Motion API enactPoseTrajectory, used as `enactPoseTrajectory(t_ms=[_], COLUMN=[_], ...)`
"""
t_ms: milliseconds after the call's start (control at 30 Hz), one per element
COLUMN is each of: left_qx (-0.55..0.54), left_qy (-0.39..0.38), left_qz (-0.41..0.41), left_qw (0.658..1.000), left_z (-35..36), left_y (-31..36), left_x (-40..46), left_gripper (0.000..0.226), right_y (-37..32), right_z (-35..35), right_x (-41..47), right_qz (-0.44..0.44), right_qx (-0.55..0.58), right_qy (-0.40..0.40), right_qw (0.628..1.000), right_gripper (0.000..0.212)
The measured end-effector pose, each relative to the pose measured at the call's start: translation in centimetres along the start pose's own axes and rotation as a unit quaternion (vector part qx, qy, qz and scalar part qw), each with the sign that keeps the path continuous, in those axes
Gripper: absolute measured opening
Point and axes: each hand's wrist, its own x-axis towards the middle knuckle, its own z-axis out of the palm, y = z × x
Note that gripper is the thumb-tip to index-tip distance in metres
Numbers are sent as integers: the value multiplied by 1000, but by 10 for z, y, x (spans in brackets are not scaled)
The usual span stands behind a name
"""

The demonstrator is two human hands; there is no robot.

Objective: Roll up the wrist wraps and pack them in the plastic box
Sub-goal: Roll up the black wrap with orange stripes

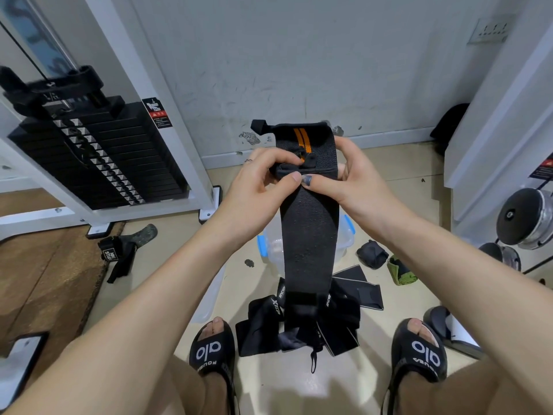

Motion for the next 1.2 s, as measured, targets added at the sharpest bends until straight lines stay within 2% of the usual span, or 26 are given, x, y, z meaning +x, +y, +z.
enactPoseTrajectory(t_ms=[200,300,400,533,733,867,967,1100,1200], left_qx=[36,43,15,11,31,-18,-42,8,23], left_qy=[-41,-42,-35,-39,-45,-41,-15,-12,-15], left_qz=[-32,-37,-45,-34,-16,-7,-12,-3,1], left_qw=[998,997,998,999,998,999,999,1000,1000], left_z=[-5,-7,-7,-8,-10,-11,-10,-8,-9], left_y=[0,0,0,-2,-1,1,-1,-3,-4], left_x=[4,4,3,4,2,0,0,3,3], left_gripper=[12,13,14,17,18,17,23,9,5], right_y=[7,6,5,5,2,1,2,2,-1], right_z=[0,2,3,3,0,-3,-4,-4,-4], right_x=[-2,-6,-7,-7,-6,-4,-3,-2,-4], right_qz=[-11,-83,-156,-188,-152,-132,-125,-137,-141], right_qx=[-77,-161,-230,-270,-269,-260,-264,-281,-268], right_qy=[13,40,47,29,37,56,76,86,56], right_qw=[997,983,960,944,950,955,953,946,951], right_gripper=[78,83,59,32,23,16,21,19,12])
